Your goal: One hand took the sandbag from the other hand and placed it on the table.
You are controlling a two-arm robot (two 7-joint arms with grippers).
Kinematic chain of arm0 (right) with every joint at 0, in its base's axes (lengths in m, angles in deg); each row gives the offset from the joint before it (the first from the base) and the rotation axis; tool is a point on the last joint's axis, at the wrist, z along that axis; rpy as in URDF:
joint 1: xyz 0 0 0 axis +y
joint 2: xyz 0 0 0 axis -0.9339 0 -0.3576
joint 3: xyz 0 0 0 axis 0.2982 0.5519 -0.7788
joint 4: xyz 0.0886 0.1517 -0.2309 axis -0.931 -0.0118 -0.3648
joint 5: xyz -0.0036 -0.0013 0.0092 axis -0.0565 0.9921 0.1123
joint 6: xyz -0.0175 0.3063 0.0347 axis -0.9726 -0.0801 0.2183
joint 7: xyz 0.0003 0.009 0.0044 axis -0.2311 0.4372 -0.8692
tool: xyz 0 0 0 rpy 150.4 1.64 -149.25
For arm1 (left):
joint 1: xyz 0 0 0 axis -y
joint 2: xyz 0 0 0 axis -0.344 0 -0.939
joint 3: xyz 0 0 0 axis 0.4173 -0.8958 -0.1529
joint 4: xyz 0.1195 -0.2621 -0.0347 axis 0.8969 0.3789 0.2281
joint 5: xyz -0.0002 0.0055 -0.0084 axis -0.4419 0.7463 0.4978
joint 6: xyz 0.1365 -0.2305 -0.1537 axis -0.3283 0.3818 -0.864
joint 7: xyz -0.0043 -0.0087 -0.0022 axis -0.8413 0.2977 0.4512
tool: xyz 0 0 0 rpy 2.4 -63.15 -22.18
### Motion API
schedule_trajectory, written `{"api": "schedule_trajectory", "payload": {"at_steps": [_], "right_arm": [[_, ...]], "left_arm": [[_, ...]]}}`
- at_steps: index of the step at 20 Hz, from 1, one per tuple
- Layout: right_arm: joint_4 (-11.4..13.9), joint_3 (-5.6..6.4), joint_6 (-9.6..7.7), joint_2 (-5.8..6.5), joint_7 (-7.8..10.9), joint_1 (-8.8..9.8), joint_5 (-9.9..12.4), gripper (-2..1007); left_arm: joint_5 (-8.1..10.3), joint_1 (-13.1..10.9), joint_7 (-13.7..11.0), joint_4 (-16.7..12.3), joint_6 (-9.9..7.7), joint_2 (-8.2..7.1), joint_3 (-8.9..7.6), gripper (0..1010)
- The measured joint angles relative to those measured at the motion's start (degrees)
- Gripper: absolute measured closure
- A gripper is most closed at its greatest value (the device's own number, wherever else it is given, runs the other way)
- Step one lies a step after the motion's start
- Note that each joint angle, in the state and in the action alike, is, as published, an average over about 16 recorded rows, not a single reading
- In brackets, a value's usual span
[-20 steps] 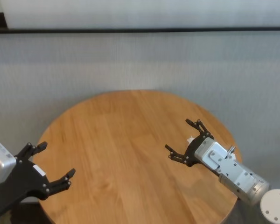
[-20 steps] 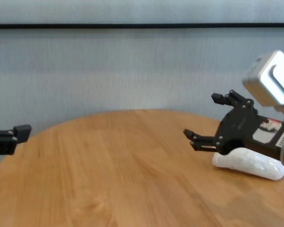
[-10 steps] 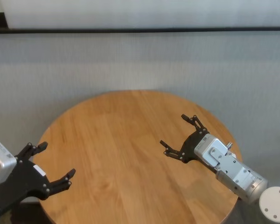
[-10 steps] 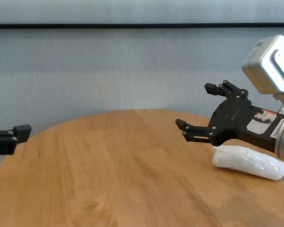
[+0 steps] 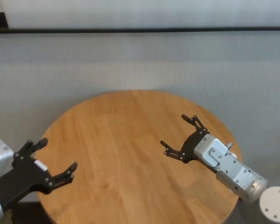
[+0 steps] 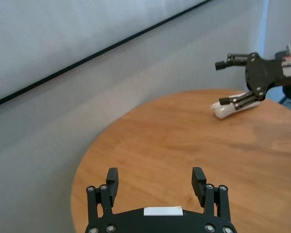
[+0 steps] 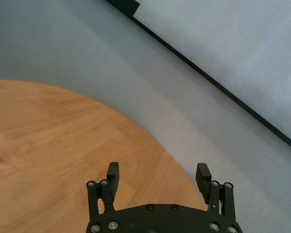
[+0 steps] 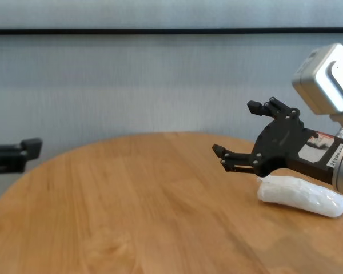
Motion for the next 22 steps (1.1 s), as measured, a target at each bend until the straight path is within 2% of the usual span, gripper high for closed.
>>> {"api": "schedule_trajectory", "payload": {"at_steps": [6,11,15,22], "right_arm": [[-0.03,0.01,0.00,0.04,0.01,-0.02,-0.07,4],[-0.05,0.02,0.00,0.06,0.01,-0.04,-0.10,4],[-0.06,0.03,0.00,0.07,0.01,-0.05,-0.12,4],[-0.07,0.03,0.00,0.10,0.01,-0.07,-0.14,4]], "left_arm": [[1.67,1.97,-0.72,2.23,0.95,3.25,0.92,11],[2.23,4.52,-1.74,5.14,1.94,5.86,2.55,10],[1.51,6.78,-2.17,7.31,2.02,7.43,4.07,10],[-1.09,11.00,-2.68,10.96,1.69,9.91,6.85,10]]}}
